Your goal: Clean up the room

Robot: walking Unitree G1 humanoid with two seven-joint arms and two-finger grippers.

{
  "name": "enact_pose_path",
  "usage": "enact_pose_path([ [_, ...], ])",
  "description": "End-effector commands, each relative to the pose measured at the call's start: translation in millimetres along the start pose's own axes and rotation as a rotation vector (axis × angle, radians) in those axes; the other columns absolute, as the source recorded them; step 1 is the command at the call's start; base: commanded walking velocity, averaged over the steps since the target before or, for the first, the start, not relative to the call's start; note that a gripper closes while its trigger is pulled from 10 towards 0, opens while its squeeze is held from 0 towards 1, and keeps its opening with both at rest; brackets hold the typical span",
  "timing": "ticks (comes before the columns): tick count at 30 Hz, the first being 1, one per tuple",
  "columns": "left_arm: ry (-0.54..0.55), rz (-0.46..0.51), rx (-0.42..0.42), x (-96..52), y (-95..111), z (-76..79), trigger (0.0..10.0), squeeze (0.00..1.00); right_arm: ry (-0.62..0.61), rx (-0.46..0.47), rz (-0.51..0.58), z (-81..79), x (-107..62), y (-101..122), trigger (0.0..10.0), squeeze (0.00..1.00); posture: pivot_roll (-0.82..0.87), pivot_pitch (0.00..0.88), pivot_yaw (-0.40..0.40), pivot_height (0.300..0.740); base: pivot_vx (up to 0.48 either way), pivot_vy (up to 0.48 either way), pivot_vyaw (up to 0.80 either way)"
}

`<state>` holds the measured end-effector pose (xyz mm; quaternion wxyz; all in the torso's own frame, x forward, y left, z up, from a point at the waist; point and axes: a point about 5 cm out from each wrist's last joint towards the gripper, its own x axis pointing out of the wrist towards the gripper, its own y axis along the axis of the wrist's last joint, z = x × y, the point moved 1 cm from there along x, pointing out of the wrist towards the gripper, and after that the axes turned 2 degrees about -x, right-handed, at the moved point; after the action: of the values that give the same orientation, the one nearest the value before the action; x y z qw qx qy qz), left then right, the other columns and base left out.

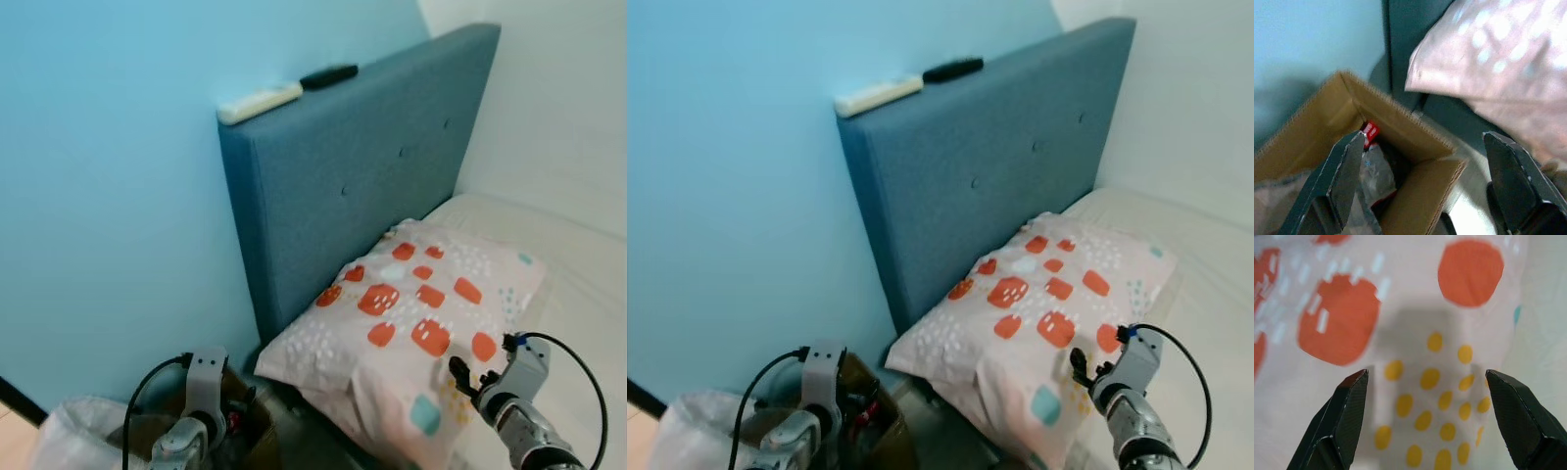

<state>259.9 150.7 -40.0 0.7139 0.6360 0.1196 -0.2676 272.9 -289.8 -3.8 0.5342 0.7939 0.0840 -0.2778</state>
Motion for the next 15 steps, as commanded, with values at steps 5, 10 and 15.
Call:
enact_pose_path([
  [5,-0.004,0.026,0.01,0.2,5.0,-2.1,10.0,0.0,0.074,0.033,0.004,-7.0,0.8,0.1,10.0,0.0,-0.08,0.051,0.038,0.592,0.0,0.0,0.0],
  [10,-0.02,0.035,0.018,-0.3,4.9,0.0,10.0,0.0,0.077,0.128,0.059,0.8,-0.7,11.6,10.0,0.0,-0.07,0.059,0.042,0.577,0.0,0.0,0.0],
  [15,-0.051,0.061,0.031,-1.4,7.2,2.0,10.0,0.0,0.124,0.19,0.093,0.2,-1.5,16.1,10.0,0.0,-0.05,0.099,0.057,0.562,0.0,0.0,0.0],
])
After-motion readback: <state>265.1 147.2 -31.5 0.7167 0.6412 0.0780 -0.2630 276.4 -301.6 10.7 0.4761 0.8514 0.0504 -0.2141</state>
